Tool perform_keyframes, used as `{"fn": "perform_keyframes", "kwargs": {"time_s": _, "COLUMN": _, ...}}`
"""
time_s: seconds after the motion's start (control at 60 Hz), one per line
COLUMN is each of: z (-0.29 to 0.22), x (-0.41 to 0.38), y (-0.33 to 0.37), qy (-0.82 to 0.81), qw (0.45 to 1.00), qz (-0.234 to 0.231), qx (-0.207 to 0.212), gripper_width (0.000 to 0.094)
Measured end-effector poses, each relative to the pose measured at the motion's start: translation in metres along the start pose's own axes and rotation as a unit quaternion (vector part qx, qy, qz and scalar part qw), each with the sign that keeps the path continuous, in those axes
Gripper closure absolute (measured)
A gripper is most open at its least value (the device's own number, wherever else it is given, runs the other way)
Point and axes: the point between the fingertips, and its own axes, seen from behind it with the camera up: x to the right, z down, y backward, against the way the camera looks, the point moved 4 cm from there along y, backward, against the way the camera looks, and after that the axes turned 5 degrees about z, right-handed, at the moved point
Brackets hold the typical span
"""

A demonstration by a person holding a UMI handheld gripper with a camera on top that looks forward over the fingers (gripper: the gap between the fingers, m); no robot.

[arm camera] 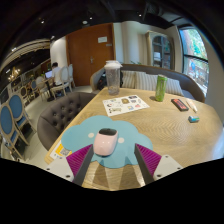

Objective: Arrange mouse

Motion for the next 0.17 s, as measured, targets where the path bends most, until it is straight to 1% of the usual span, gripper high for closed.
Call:
{"fn": "perform_keyframes", "kwargs": {"time_s": 0.083, "z": 0.014, "x": 0.029, "y": 0.031, "qy": -0.003, "qw": 1.000, "qz": -0.002, "qx": 0.001, "gripper_width": 0.0085}}
{"fn": "perform_keyframes", "kwargs": {"time_s": 0.167, "z": 0.028, "x": 0.071, "y": 0.055, "qy": -0.021, "qw": 1.000, "qz": 0.008, "qx": 0.009, "gripper_width": 0.0082}}
